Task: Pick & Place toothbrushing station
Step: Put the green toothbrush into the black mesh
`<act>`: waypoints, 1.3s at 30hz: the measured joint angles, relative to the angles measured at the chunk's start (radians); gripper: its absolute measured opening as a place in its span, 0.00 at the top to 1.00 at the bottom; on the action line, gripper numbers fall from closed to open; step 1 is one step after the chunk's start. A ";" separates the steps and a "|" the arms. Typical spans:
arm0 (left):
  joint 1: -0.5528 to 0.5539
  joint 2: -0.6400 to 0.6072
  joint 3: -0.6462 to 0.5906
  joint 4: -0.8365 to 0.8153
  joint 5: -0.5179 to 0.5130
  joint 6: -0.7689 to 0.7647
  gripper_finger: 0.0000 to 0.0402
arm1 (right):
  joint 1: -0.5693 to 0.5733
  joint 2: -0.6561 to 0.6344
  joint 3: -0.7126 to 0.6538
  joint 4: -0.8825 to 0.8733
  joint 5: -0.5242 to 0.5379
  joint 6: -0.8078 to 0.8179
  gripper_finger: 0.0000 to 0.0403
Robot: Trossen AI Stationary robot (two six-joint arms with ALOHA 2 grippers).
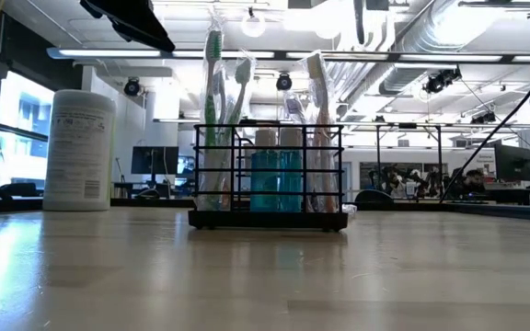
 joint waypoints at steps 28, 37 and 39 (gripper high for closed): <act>0.000 0.000 0.000 0.007 0.000 0.000 0.55 | -0.211 0.017 -0.337 0.588 -0.253 0.030 0.98; 0.000 0.000 0.000 0.006 0.000 0.000 0.55 | -0.263 0.108 -0.365 0.661 -0.290 0.105 0.98; 0.000 0.000 0.000 0.006 0.000 0.000 0.55 | -0.270 0.129 -0.365 0.671 -0.290 0.115 0.98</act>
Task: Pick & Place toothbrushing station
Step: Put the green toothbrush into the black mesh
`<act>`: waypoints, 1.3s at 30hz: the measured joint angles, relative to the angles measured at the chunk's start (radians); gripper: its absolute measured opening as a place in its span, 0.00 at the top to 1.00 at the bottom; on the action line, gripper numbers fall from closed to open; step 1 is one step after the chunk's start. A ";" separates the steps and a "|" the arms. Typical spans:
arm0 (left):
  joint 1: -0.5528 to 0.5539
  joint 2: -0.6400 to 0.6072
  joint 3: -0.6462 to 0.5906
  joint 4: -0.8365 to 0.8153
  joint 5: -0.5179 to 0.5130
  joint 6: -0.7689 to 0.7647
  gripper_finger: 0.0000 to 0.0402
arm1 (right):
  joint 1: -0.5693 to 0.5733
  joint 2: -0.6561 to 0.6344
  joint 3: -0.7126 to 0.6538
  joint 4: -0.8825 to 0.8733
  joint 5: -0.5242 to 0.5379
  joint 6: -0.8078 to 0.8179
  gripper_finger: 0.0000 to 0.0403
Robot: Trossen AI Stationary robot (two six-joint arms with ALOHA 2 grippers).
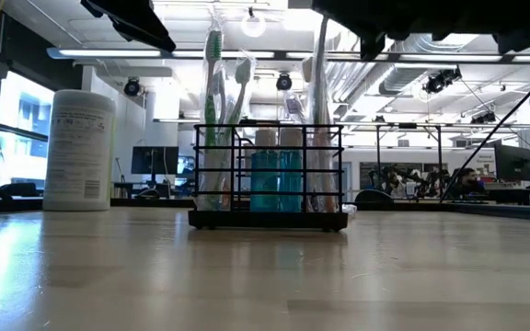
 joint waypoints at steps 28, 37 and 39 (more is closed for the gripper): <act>0.000 0.000 0.000 -0.006 -0.001 -0.026 0.55 | -0.064 0.125 0.001 -0.020 0.008 0.174 0.97; 0.000 0.000 0.000 -0.006 -0.001 -0.026 0.55 | -0.075 0.131 0.001 -0.084 0.006 0.223 0.98; 0.000 0.000 0.000 -0.006 -0.001 -0.026 0.55 | -0.075 0.137 0.001 -0.084 0.004 0.223 0.98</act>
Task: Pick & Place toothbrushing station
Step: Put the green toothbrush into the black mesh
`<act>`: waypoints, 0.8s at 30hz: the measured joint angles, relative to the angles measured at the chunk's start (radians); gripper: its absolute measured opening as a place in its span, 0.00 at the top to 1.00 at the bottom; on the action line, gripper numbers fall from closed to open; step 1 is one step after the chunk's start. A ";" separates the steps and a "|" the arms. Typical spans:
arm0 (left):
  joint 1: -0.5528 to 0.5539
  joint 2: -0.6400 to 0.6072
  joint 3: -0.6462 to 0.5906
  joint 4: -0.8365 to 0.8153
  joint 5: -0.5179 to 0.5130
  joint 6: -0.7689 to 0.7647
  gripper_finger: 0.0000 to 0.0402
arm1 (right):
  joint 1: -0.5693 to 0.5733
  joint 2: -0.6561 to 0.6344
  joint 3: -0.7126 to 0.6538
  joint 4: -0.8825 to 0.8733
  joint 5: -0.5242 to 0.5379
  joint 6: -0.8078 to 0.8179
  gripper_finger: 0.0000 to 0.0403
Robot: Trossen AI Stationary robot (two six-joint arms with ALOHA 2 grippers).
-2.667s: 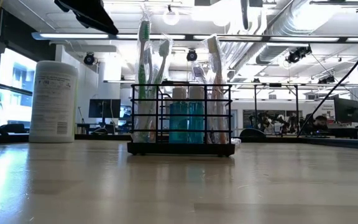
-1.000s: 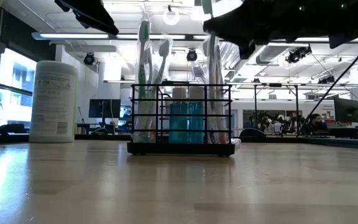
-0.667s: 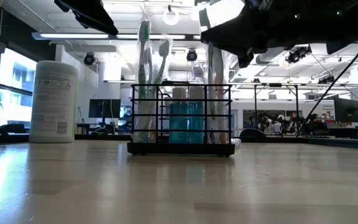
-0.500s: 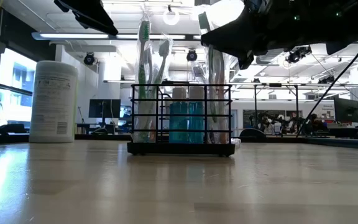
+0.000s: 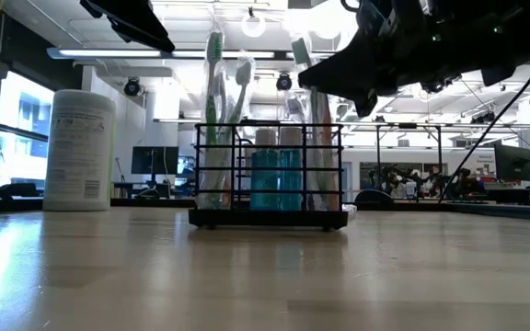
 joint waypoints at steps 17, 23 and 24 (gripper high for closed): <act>0.000 0.000 0.000 -0.006 0.000 0.000 0.55 | 0.000 0.006 0.000 -0.010 0.002 0.015 0.86; 0.000 0.000 0.000 -0.005 0.000 0.000 0.55 | 0.001 -0.005 -0.001 -0.016 -0.008 -0.010 0.79; 0.000 0.000 0.000 -0.003 0.000 0.000 0.55 | 0.001 -0.006 -0.001 -0.016 -0.020 -0.010 0.77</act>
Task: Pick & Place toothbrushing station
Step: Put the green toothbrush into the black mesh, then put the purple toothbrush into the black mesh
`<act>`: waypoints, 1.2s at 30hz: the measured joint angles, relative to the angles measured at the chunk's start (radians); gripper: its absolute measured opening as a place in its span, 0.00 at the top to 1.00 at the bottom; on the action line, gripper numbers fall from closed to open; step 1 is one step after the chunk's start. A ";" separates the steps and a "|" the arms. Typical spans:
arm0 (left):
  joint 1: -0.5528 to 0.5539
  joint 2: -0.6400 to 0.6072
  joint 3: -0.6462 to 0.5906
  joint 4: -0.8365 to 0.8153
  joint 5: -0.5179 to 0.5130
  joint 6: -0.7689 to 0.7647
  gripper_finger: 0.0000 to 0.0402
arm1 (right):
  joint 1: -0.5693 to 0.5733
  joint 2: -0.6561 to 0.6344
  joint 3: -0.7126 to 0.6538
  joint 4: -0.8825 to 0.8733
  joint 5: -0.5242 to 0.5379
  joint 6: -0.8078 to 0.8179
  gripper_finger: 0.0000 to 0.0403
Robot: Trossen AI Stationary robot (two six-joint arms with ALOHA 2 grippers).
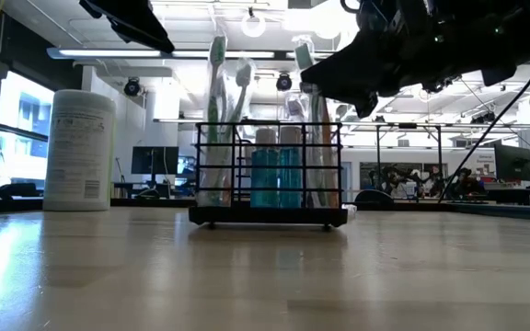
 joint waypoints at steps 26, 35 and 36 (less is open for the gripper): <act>0.000 0.000 0.000 0.004 0.000 0.000 0.55 | 0.050 -0.110 0.000 -0.123 0.000 0.000 0.49; 0.000 0.000 0.000 0.003 0.000 0.000 0.55 | 0.155 -0.283 0.000 -0.271 -0.015 -0.108 0.50; 0.000 0.000 0.000 0.003 0.000 0.000 0.55 | 0.163 -0.312 0.001 -0.306 -0.023 -0.127 0.50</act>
